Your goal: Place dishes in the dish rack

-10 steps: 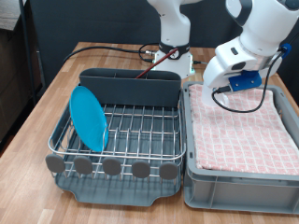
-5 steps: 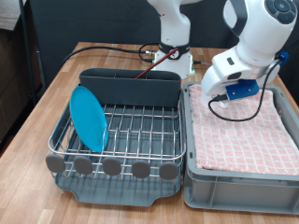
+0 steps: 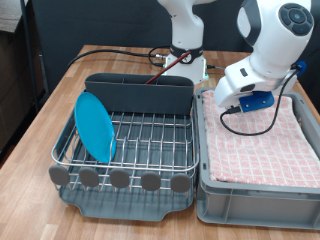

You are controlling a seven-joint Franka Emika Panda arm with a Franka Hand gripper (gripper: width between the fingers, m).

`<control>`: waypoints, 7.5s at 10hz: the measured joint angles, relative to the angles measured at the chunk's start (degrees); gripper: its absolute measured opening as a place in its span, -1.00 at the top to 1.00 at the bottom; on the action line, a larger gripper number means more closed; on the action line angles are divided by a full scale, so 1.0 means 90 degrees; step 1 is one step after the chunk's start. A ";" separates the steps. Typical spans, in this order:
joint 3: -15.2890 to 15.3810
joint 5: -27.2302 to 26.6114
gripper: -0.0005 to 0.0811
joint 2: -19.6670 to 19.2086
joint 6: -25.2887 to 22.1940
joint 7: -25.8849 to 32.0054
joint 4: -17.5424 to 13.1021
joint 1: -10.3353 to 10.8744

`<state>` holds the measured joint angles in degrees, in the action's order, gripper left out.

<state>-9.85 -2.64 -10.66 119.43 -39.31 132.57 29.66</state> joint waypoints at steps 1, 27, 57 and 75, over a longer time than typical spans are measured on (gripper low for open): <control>0.0000 0.0000 -0.98 -0.0007 0.0021 -0.0024 0.0031 0.0000; -0.0763 0.1748 0.81 0.1038 0.1377 -0.1992 -0.0516 -0.0118; -0.1315 0.1731 0.81 -0.1157 0.3305 -0.2100 -0.2502 -0.0769; -0.0925 0.0855 0.81 -0.1770 0.2017 -0.1034 -0.3826 -0.1299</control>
<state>-18.17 5.05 -26.59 137.58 -48.61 98.13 17.96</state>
